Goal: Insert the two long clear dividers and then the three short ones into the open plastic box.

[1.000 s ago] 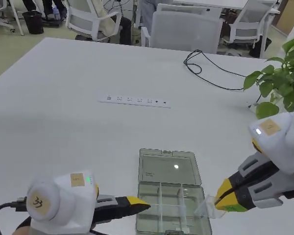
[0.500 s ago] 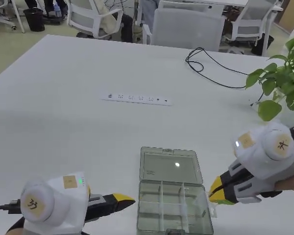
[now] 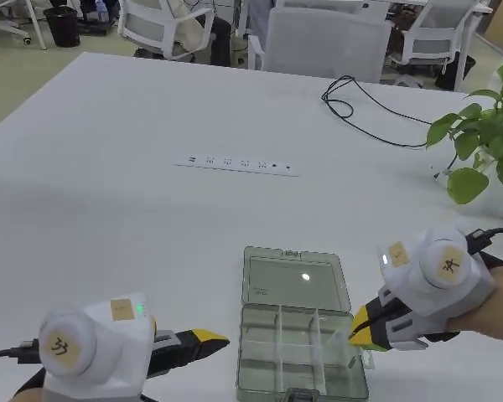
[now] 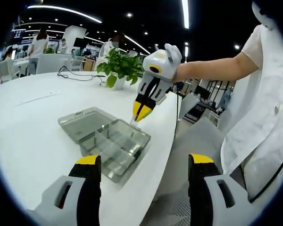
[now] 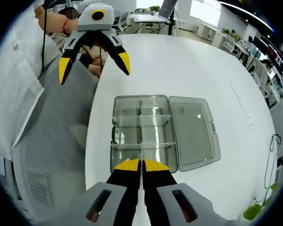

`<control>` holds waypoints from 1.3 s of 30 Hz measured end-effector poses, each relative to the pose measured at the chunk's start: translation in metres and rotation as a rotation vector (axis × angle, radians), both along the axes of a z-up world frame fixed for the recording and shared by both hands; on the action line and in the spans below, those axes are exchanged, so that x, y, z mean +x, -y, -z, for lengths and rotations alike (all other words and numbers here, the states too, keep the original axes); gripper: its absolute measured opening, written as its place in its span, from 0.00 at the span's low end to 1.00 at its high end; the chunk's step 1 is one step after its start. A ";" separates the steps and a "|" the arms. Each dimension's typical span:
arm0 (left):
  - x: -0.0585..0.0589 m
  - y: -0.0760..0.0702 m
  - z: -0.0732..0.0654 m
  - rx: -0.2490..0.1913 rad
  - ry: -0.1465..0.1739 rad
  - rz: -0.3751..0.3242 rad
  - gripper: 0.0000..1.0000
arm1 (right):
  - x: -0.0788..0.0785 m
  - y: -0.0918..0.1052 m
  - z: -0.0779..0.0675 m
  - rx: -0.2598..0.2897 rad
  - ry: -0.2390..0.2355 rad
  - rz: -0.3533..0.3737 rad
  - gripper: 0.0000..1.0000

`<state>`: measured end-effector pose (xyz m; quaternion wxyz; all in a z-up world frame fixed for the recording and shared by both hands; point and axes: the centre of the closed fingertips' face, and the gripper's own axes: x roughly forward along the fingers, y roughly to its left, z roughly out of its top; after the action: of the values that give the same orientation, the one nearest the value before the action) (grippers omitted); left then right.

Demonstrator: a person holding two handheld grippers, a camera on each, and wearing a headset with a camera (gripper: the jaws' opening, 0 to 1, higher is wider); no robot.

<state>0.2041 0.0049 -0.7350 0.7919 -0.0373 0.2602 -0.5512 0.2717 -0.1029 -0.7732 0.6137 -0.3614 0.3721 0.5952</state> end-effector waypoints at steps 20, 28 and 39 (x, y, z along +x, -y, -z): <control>0.000 0.000 -0.001 -0.009 -0.005 -0.010 0.75 | 0.003 -0.002 0.008 -0.087 0.005 -0.047 0.02; -0.001 0.001 -0.002 -0.012 -0.002 -0.008 0.75 | 0.004 -0.001 0.015 -0.097 -0.040 -0.045 0.02; -0.001 0.001 -0.001 -0.012 -0.002 -0.008 0.75 | 0.002 -0.002 0.020 -0.085 -0.030 -0.042 0.03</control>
<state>0.2029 0.0038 -0.7336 0.7936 -0.0438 0.2575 -0.5495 0.2733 -0.1006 -0.7933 0.5795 -0.3861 0.3985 0.5969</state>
